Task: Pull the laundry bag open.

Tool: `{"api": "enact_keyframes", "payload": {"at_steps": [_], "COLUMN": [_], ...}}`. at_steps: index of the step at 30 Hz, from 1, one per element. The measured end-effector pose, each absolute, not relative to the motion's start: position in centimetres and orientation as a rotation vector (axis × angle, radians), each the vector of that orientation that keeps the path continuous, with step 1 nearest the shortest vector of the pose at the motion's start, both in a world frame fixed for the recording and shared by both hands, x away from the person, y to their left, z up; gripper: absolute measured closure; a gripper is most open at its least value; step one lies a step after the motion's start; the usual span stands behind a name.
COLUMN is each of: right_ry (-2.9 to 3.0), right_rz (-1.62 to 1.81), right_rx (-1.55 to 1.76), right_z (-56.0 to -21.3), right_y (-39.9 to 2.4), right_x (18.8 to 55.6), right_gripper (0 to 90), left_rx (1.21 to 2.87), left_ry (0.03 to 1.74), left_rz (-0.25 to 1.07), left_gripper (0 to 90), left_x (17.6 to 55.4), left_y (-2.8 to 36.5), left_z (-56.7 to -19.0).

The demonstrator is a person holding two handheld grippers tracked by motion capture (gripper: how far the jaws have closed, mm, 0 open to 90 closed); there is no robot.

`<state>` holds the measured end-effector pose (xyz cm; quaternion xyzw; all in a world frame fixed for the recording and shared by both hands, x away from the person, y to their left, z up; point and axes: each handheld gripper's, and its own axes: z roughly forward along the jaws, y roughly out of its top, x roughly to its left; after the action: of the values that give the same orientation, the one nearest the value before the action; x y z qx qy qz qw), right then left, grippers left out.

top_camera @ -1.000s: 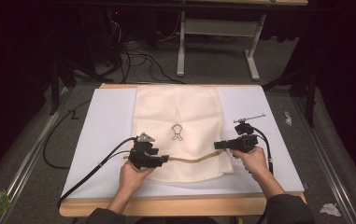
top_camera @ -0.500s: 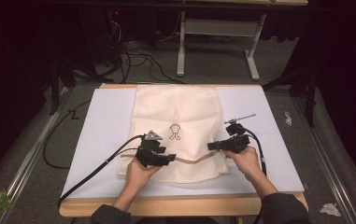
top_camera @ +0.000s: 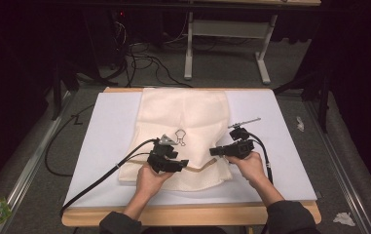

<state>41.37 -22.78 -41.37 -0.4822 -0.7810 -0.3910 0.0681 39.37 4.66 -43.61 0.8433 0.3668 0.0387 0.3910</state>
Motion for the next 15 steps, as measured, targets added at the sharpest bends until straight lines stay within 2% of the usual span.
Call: {"api": "enact_keyframes", "payload": {"at_steps": [15], "right_ry": [-2.356], "right_rz": [-1.201], "right_rx": [-1.443], "right_z": [-41.3], "right_y": [-21.6], "right_x": [41.5], "right_gripper": [83.8], "left_rx": [2.107], "left_ry": [0.888], "left_rz": [0.006], "left_gripper": [49.3], "left_x": [38.9], "left_y": [3.4], "left_z": [-43.4]}}
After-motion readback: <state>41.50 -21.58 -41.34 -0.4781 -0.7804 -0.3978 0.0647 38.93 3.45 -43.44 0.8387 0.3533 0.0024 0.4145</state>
